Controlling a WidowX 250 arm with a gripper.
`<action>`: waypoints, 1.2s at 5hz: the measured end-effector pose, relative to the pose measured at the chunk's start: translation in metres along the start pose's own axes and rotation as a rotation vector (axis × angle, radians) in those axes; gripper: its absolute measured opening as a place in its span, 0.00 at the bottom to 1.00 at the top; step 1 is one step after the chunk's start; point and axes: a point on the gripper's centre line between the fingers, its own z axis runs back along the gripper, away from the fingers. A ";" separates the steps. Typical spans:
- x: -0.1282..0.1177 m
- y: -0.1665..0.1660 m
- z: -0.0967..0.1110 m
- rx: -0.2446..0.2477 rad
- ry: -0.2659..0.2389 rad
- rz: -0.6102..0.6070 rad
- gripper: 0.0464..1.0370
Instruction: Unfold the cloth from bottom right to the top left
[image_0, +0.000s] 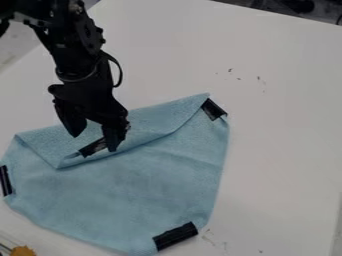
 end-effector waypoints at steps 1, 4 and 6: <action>-0.002 -0.001 -0.004 -0.007 0.019 -0.001 0.96; 0.014 0.014 -0.036 -0.076 -0.014 -0.075 0.96; 0.016 0.020 -0.054 -0.134 0.004 -0.084 0.94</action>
